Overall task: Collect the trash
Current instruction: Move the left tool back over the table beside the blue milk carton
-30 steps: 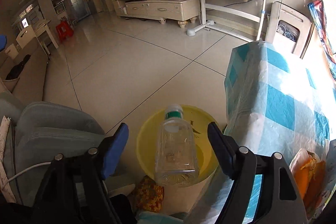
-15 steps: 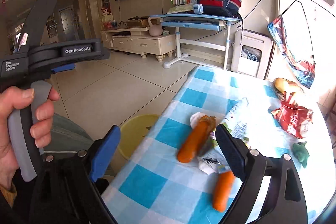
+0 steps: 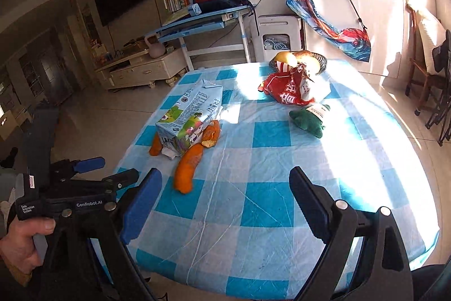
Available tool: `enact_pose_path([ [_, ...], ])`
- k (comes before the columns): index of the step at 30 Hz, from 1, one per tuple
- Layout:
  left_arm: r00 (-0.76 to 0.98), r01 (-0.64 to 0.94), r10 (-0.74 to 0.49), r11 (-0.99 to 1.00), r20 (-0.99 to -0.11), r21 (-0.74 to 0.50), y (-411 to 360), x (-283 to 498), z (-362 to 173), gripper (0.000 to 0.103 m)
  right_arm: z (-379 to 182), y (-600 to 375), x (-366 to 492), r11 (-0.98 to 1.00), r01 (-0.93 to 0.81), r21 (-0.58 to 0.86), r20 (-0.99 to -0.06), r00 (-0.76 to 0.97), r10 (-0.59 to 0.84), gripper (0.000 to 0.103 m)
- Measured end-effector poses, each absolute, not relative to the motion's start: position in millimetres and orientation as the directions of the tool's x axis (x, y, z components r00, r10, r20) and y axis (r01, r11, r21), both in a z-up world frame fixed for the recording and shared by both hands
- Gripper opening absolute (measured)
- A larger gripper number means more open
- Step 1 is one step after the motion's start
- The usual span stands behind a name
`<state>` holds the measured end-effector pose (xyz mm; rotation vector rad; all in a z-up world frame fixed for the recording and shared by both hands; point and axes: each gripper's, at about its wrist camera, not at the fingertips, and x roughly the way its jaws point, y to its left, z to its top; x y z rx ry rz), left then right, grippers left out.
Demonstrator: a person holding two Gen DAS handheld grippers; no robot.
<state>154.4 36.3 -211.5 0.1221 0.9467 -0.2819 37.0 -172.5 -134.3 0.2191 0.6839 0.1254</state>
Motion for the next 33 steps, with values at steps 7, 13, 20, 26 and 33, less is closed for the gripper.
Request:
enact_pose_path([
  [7,0.537,0.315,-0.156,0.949,-0.829,0.026,7.2,186.5,-229.4,0.096,-133.2,-195.3,32.5,0.951,-0.016,0.310,-0.580,0.789,0.202,0.088],
  [13,0.504,0.365,-0.169,0.931,-0.847,0.031,-24.0,224.7,-229.7,0.097,-135.0,-202.3,33.6,0.940,0.000,0.341,-0.573,0.793,0.208,0.088],
  [20,0.521,0.371,-0.183,0.928,-0.834,0.029,-39.7,250.6,-232.5,0.097,-139.0,-199.7,36.7,0.939,0.000,0.345,-0.579,0.787,0.213,0.088],
  [26,0.522,0.371,-0.182,0.928,-0.833,0.029,-40.6,249.4,-231.9,0.097,-136.0,-198.2,35.1,0.940,0.003,0.340,-0.571,0.795,0.204,0.089],
  [33,0.522,0.371,-0.182,0.928,-0.833,0.029,-40.1,249.3,-231.9,0.097,-128.7,-201.8,27.5,0.939,0.002,0.343,-0.550,0.811,0.199,0.090],
])
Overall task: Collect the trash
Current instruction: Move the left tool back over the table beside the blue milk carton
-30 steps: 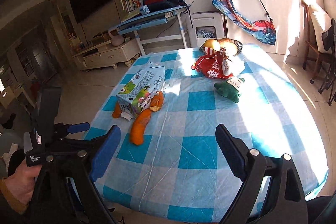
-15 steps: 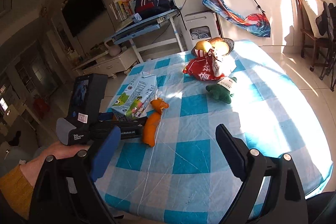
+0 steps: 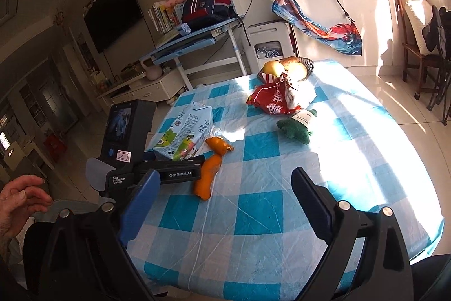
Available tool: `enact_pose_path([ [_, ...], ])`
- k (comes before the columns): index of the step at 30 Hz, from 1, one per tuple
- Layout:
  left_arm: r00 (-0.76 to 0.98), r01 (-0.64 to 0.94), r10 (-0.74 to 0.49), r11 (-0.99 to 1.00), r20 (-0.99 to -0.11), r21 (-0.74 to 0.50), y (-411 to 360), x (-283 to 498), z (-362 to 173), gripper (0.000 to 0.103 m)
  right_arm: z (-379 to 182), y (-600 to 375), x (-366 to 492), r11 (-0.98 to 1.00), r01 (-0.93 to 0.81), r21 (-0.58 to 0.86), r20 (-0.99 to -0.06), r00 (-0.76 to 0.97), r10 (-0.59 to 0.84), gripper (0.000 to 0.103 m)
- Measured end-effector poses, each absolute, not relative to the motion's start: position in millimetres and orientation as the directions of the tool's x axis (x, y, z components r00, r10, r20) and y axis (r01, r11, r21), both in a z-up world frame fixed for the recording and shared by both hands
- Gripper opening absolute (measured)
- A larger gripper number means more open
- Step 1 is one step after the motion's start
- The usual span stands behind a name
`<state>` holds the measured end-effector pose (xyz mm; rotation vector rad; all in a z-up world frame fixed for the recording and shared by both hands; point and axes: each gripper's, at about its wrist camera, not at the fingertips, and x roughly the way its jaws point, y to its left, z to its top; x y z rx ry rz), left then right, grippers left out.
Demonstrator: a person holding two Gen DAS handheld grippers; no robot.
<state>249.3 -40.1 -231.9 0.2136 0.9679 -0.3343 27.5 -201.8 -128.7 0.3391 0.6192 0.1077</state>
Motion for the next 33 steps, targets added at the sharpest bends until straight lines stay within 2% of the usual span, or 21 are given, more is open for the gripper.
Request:
enact_pose_path([
  [19,0.522,0.371,-0.182,0.928,-0.833,0.029,-40.1,250.3,-231.9,0.097,-125.8,-167.7,22.1,0.983,-0.022,0.185,-0.564,0.816,0.124,0.091],
  [28,0.522,0.371,-0.182,0.928,-0.833,0.029,-40.1,250.0,-231.9,0.097,-137.4,-171.6,26.4,0.985,0.015,0.173,-0.597,0.797,0.093,0.091],
  [33,0.522,0.371,-0.183,0.928,-0.833,0.029,-40.0,249.8,-232.0,0.097,-136.0,-169.3,23.4,0.988,0.018,0.154,-0.583,0.809,0.076,0.092],
])
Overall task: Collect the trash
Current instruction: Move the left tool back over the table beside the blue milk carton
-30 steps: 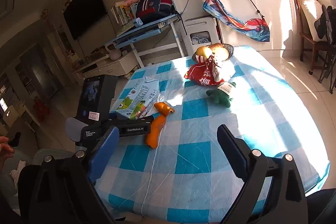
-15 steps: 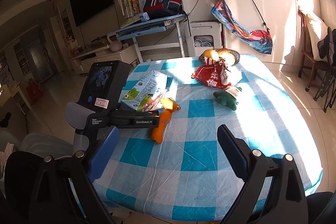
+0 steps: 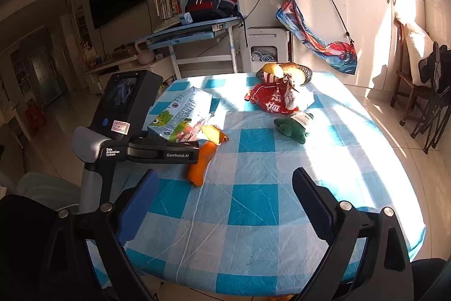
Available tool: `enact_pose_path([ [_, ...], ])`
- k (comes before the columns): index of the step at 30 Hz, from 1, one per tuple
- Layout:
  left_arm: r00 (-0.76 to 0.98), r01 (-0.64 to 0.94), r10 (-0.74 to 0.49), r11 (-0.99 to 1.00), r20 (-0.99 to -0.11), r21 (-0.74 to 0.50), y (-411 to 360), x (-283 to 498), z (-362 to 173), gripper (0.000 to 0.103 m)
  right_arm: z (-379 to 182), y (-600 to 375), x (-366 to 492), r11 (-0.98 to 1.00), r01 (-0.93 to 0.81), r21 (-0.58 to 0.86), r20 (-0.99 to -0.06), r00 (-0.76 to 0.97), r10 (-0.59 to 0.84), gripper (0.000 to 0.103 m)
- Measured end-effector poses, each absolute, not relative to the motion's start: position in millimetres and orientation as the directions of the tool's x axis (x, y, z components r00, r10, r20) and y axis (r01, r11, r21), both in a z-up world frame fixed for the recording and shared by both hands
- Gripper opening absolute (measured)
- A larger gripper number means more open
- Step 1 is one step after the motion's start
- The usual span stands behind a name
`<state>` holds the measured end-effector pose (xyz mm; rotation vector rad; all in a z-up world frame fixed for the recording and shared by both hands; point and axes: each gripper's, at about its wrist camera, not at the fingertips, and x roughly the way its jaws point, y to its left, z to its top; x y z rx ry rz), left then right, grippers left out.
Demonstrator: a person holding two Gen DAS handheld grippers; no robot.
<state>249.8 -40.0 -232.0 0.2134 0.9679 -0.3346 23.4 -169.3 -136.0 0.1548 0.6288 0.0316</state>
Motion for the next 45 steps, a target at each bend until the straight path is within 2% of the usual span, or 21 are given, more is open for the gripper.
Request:
enact_pose_path([
  [4,0.522,0.371,-0.183,0.928,-0.833,0.029,-40.1,249.7,-231.9,0.097,-141.5,-169.8,25.9,0.985,0.019,0.169,-0.599,0.796,0.088,0.092],
  [24,0.522,0.371,-0.183,0.928,-0.833,0.029,-39.7,249.3,-232.0,0.097,-127.1,-178.5,19.6,0.971,0.009,0.238,-0.552,0.824,0.128,0.092],
  [41,0.518,0.376,-0.183,0.926,-0.835,0.030,-39.5,248.0,-231.9,0.097,-150.8,-191.9,34.8,0.959,0.002,0.283,-0.609,0.773,0.177,0.092],
  [44,0.481,0.390,-0.208,0.921,-0.852,-0.004,-29.8,246.6,-227.3,0.097,-155.3,-191.7,41.0,0.960,0.002,0.280,-0.626,0.759,0.181,0.092],
  [45,0.490,0.368,-0.245,0.928,-0.837,-0.056,-20.6,244.7,-222.9,0.097,-156.6,-191.7,43.2,0.960,0.001,0.280,-0.630,0.755,0.183,0.092],
])
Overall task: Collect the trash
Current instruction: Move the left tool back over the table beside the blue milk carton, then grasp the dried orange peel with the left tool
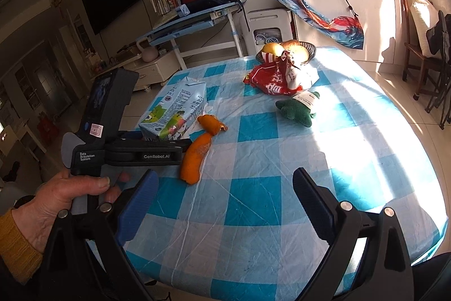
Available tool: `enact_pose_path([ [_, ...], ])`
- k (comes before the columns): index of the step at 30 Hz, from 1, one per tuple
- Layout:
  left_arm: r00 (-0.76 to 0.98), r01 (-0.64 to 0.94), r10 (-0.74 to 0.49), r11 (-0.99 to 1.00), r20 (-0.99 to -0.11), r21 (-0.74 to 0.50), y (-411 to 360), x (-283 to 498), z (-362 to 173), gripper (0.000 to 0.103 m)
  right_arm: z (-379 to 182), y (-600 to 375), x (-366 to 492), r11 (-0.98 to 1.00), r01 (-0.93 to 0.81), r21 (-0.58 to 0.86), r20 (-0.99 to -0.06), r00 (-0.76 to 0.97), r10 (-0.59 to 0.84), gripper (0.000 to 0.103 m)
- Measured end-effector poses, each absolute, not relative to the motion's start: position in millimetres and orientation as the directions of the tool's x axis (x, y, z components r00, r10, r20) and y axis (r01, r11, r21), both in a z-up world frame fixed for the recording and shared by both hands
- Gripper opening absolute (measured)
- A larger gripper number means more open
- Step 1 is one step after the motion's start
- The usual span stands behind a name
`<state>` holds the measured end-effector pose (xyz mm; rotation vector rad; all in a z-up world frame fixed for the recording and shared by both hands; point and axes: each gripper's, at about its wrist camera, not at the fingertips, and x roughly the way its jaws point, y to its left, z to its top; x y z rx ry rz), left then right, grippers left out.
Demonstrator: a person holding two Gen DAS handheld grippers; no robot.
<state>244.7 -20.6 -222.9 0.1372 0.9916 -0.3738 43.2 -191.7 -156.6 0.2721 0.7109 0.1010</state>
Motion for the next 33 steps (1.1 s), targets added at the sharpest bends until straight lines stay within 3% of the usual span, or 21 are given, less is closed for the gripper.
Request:
enact_pose_path([
  [2,0.527,0.328,-0.314,0.932,-0.790,-0.152,0.3,241.1,-212.8,0.097,-158.0,-191.1,47.8,0.960,-0.004,0.280,-0.634,0.750,0.188,0.092],
  [7,0.636,0.300,-0.282,0.948,-0.718,-0.106,23.6,239.9,-187.3,0.097,-166.5,-179.1,59.8,0.960,-0.036,0.279,-0.651,0.728,0.216,0.092],
  [13,0.660,0.306,-0.398,0.917,-0.637,-0.256,46.0,240.0,-172.1,0.097,-171.7,-164.5,68.8,0.964,-0.072,0.255,-0.668,0.708,0.230,0.092],
  [20,0.622,0.140,-0.280,0.958,-0.731,-0.248,60.1,266.3,-200.2,0.097,-177.2,-163.0,80.4,0.965,-0.074,0.250,-0.686,0.690,0.231,0.092],
  [25,0.586,0.145,-0.173,0.984,-0.792,-0.107,47.4,273.4,-218.2,0.087,-182.0,-155.6,92.0,0.966,-0.082,0.247,-0.708,0.665,0.237,0.079],
  [33,0.551,0.240,-0.257,0.960,-0.794,-0.144,35.8,268.5,-223.7,0.078,-192.2,-143.9,112.8,0.967,-0.087,0.240,-0.742,0.626,0.240,0.068],
])
